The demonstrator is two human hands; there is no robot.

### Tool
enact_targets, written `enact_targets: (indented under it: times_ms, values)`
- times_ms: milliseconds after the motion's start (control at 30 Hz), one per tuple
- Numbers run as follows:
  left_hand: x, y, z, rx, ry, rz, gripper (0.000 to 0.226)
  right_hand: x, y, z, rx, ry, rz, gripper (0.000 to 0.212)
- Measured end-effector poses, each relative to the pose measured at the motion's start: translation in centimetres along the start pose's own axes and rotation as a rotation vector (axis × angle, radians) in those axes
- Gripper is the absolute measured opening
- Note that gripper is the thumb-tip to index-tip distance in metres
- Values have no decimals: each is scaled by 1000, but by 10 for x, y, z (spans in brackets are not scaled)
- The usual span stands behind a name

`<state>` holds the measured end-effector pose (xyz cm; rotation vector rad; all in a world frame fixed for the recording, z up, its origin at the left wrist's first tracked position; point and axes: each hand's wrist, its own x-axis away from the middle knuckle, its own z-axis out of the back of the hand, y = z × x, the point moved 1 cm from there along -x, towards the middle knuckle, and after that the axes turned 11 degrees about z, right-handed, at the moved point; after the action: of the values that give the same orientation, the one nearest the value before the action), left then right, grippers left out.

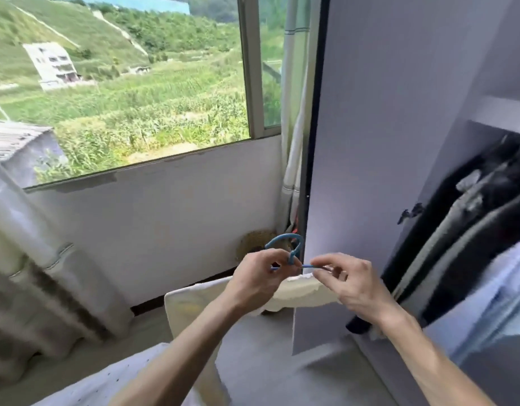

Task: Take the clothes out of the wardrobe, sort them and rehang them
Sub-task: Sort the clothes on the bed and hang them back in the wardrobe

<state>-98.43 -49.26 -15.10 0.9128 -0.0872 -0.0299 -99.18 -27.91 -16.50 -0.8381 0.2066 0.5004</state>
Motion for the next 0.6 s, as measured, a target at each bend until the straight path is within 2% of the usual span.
enact_targets:
  times_ms: [67,233,333,500,600]
  values:
    - [-14,6,0,-8,8,-15,5,14,8,16,35,55,-58,20]
    - [-45,36,11,32,-40,-111,26,62,38,54,230,49,-336,52]
    - [-58,55,13,161,-157,-185,12,88,42,65,282,83,-435,58]
    - [-73,93,-4,236,-302,-285,12,114,25,86,418,401,-399,54]
    - [-79,111,-21,231,-352,-314,15,125,17,98,589,488,-369,63]
